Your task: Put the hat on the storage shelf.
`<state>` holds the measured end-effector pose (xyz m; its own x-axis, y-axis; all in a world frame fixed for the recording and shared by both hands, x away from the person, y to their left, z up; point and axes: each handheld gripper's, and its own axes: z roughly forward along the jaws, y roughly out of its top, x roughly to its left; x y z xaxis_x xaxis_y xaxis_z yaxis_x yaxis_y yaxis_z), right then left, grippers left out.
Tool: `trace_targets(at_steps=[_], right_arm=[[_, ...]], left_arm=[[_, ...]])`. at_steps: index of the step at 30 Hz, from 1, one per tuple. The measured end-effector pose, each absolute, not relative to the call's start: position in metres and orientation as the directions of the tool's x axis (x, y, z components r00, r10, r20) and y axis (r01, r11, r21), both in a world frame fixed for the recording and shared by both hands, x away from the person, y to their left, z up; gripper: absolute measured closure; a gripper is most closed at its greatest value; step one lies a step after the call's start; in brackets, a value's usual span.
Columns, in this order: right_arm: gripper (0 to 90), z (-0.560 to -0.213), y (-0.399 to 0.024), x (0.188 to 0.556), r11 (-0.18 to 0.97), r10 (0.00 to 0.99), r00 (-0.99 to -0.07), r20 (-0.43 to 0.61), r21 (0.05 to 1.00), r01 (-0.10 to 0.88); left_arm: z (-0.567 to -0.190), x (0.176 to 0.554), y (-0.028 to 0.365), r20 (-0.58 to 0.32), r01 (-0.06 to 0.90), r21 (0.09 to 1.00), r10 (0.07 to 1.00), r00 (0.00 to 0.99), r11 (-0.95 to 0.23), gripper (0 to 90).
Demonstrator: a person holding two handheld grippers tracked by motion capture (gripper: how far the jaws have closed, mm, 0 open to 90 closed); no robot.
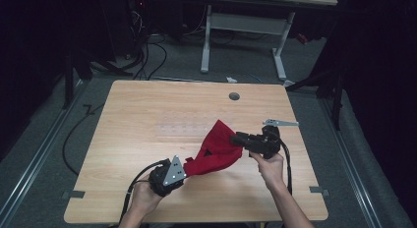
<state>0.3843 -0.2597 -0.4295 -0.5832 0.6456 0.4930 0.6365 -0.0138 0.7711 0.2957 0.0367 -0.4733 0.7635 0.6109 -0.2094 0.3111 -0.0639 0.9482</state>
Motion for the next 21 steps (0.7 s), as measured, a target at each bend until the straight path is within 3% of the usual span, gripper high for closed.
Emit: trace_targets(at_steps=[13,19,21], right_arm=[[43.0,-0.421,-0.296,0.378,-0.172,0.678,-0.518,0.522,0.798,0.578],[42.1,-0.429,-0.298,0.376,-0.098,0.74,-0.505,0.444,0.814,0.572],[42.0,-0.446,-0.295,0.376,-0.041,0.779,-0.484,0.398,0.803,0.594]], left_arm=[[-0.466,0.298,0.045,-0.221,0.311,0.95,0.626,0.748,-0.037,85.7],[-0.459,0.303,0.056,-0.259,0.319,0.947,0.647,0.717,0.025,85.7],[-0.457,0.306,0.059,-0.275,0.322,0.945,0.653,0.706,0.051,85.6]])
